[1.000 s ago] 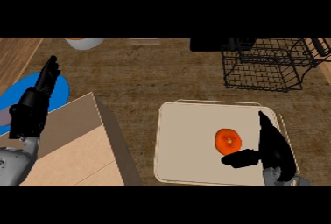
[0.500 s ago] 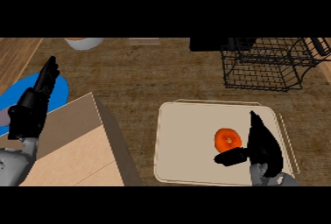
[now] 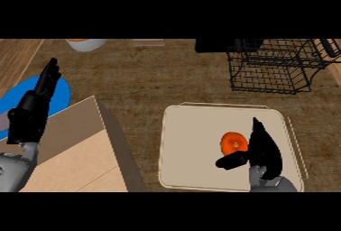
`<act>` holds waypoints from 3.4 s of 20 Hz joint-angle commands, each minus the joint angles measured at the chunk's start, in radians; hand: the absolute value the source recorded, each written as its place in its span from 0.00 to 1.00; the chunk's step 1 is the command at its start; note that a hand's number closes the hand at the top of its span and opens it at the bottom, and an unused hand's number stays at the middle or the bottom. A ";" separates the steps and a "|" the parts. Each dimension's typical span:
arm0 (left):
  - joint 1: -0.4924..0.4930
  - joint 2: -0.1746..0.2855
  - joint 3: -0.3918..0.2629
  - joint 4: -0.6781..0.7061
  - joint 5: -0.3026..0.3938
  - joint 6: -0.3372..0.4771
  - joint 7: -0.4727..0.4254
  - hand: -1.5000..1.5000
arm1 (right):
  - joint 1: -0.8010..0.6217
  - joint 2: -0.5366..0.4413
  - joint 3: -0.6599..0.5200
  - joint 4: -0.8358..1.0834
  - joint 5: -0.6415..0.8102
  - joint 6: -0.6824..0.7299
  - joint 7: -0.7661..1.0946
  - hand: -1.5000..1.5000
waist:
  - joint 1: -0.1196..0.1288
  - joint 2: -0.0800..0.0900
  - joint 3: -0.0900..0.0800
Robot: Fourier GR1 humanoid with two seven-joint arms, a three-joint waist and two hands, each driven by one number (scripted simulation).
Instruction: Pick the squash from the tray and place it in the tiered basket
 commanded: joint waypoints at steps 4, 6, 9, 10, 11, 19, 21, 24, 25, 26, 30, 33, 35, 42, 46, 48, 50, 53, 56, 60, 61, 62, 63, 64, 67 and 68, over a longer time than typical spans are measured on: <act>0.065 -0.012 0.006 0.076 0.023 -0.030 -0.005 0.50 | -0.044 0.080 -0.050 0.049 0.029 0.052 0.175 0.00 | 0.008 0.015 -0.019; 0.064 -0.054 -0.024 0.078 -0.006 -0.004 -0.019 0.50 | -0.027 0.081 -0.083 0.084 0.023 0.038 0.110 0.00 | 0.003 0.016 -0.019; 0.076 -0.035 -0.018 0.074 0.007 -0.028 -0.018 0.50 | -0.019 0.081 -0.079 0.094 0.008 0.037 0.106 0.00 | 0.006 0.014 -0.019; 0.080 -0.039 -0.003 0.086 -0.005 -0.006 -0.032 0.50 | -0.024 0.082 -0.084 0.122 0.027 0.019 0.081 0.00 | 0.008 0.015 -0.019; 0.069 -0.055 -0.028 0.090 -0.029 0.007 -0.028 0.50 | -0.015 0.082 -0.104 0.133 -0.004 0.019 0.053 0.00 | 0.003 0.015 -0.018; 0.071 -0.061 -0.037 0.087 -0.022 0.003 -0.012 0.50 | -0.063 0.082 -0.059 0.203 -0.091 0.147 -0.014 1.00 | 0.009 0.015 -0.018; 0.077 -0.041 -0.021 0.045 -0.001 -0.005 0.019 0.50 | -0.054 0.076 0.003 0.219 0.001 0.138 -0.020 1.00 | 0.017 0.012 -0.019; 0.070 -0.038 -0.006 0.076 0.010 -0.027 -0.010 0.50 | -0.080 0.081 -0.020 0.253 -0.006 0.096 -0.031 1.00 | 0.012 0.014 -0.018; 0.027 -0.051 -0.009 0.140 -0.017 -0.015 -0.027 0.50 | -0.076 0.081 -0.011 0.241 -0.014 0.080 -0.011 1.00 | 0.000 0.016 -0.018; 0.031 -0.063 -0.036 0.110 -0.031 0.004 0.012 0.50 | -0.084 0.081 -0.043 0.226 -0.056 0.032 -0.030 1.00 | 0.001 0.015 -0.018; 0.067 -0.028 -0.006 0.074 0.018 -0.041 -0.008 0.50 | -0.094 0.081 -0.028 0.163 -0.064 -0.034 0.032 1.00 | 0.007 0.011 -0.018; 0.057 -0.073 -0.027 0.120 -0.017 -0.005 -0.055 0.50 | -0.215 0.082 0.011 0.245 -0.048 0.026 -0.115 1.00 | 0.017 0.018 -0.018; 0.032 -0.026 -0.019 0.050 0.009 -0.039 0.000 0.50 | -0.318 0.082 0.106 0.284 -0.044 0.065 -0.180 1.00 | 0.061 0.020 -0.018; 0.011 -0.020 -0.010 0.092 0.020 -0.058 -0.009 0.50 | -0.510 0.082 0.240 0.321 -0.055 -0.189 -0.290 1.00 | 0.058 0.019 -0.017; 0.010 -0.042 -0.012 0.110 0.019 -0.038 0.003 0.50 | -0.670 0.082 0.166 0.305 0.079 -0.251 -0.252 1.00 | 0.029 0.015 -0.019; 0.050 -0.047 -0.032 0.096 -0.014 -0.015 -0.024 0.50 | -0.749 0.082 0.139 0.315 0.118 -0.273 -0.223 1.00 | 0.035 0.014 -0.019; 0.040 -0.050 -0.020 0.086 -0.004 -0.020 -0.011 0.50 | -0.772 0.072 0.099 0.300 0.143 -0.259 -0.234 1.00 | 0.015 0.012 -0.019; 0.041 -0.051 -0.009 0.118 -0.016 -0.013 -0.023 0.50 | -0.850 0.035 0.058 0.277 0.172 -0.207 -0.212 1.00 | 0.002 0.011 -0.019; 0.050 -0.064 -0.013 0.111 -0.019 -0.006 -0.019 0.50 | -0.905 -0.014 0.034 0.287 0.201 -0.141 -0.196 1.00 | -0.002 0.011 -0.019; 0.100 -0.051 -0.011 0.087 -0.014 -0.020 -0.039 0.50 | -0.957 -0.095 -0.019 0.296 0.141 0.006 -0.223 1.00 | 0.002 0.009 -0.019; 0.042 -0.056 -0.016 0.064 -0.037 0.002 0.030 0.50 | -0.967 -0.079 -0.033 0.296 0.138 -0.004 -0.220 1.00 | 0.001 0.010 -0.018; 0.032 -0.061 -0.004 0.086 -0.018 -0.013 0.014 0.50 | -0.998 -0.075 -0.062 0.356 0.112 -0.003 -0.240 1.00 | 0.007 0.014 -0.019; 0.054 -0.033 0.020 0.104 0.001 -0.049 -0.028 0.50 | -0.991 -0.106 -0.111 0.334 0.072 -0.017 -0.277 1.00 | 0.005 0.015 -0.018; 0.095 -0.038 0.000 0.045 -0.014 -0.035 -0.029 0.50 | -0.986 -0.069 -0.095 0.364 0.091 -0.051 -0.272 1.00 | 0.018 0.013 -0.018; 0.078 -0.063 -0.004 0.036 -0.021 -0.005 0.023 0.50 | -0.996 -0.139 -0.114 0.409 0.069 -0.003 -0.352 1.00 | 0.017 0.014 -0.018; 0.063 -0.026 0.018 0.041 0.000 -0.052 0.014 0.50 | -0.947 -0.157 -0.115 0.427 0.069 -0.034 -0.411 1.00 | 0.015 0.016 -0.018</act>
